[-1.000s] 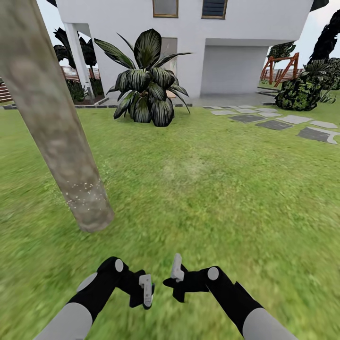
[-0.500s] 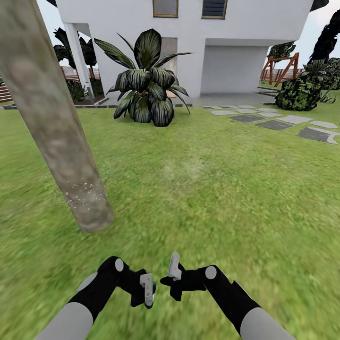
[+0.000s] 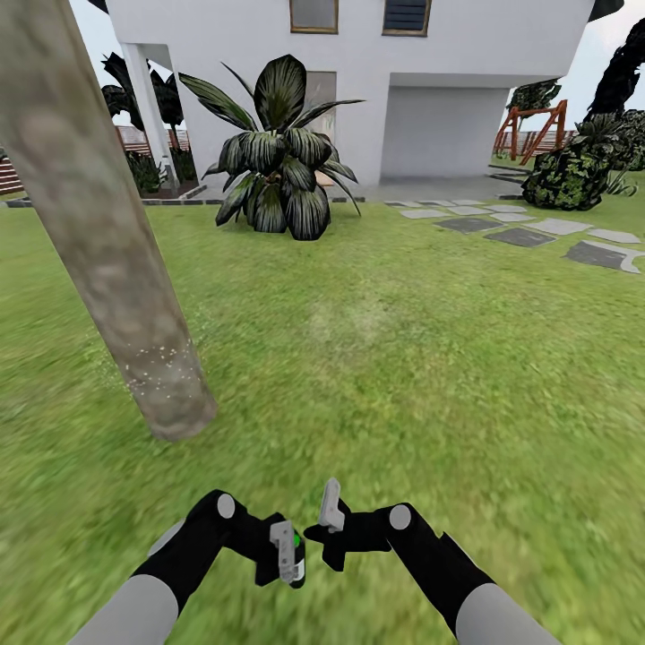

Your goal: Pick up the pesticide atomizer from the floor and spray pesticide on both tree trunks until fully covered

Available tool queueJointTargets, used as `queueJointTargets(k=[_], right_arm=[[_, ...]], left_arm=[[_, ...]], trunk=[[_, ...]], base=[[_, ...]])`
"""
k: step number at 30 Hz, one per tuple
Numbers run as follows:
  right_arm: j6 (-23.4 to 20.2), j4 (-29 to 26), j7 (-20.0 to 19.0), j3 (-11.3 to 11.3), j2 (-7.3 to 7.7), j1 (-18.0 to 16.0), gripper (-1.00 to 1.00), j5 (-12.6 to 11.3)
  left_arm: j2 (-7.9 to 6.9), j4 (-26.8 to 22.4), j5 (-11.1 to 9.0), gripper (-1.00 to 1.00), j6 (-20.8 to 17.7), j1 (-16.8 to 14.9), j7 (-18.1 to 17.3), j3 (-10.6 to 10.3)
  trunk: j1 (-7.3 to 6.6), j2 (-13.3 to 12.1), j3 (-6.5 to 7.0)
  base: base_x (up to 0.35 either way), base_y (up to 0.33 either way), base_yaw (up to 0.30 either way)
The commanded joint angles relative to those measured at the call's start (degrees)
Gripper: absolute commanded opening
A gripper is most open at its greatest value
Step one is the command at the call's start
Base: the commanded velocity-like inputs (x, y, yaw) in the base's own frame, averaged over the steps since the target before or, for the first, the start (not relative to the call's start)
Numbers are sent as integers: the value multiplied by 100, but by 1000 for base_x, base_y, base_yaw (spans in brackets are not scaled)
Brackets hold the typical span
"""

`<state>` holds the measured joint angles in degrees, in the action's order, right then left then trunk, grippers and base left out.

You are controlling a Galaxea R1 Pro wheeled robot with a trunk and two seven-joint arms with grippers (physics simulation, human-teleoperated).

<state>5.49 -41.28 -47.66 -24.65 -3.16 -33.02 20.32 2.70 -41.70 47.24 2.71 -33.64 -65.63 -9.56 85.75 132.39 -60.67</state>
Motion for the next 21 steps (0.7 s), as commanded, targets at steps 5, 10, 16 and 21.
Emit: queueJointTargets(k=[5, 10, 16, 21], right_arm=[[57, -2, -6, 4, -1, -3, -100, 60], [57, -2, -6, 4, -1, -3, -100, 60], [57, -1, -4, 4, -1, -3, -100, 60], [57, 3, -4, 4, -1, -3, -100, 60]], left_arm=[[-2, -8, -71, -100, 28, -10, 5, 15], [1, -8, -92, -100, 28, -11, 6, 19], [2, -5, -107, -100, 28, -11, 6, 27], [-9, 0, -102, -100, 28, -11, 6, 25]], trunk=[[-1, 2, -5], [-1, 2, -5], [-1, 2, -5], [-1, 2, -5]], base=[[0, 0, 0], [0, 0, 0], [0, 0, 0], [0, 0, 0]])
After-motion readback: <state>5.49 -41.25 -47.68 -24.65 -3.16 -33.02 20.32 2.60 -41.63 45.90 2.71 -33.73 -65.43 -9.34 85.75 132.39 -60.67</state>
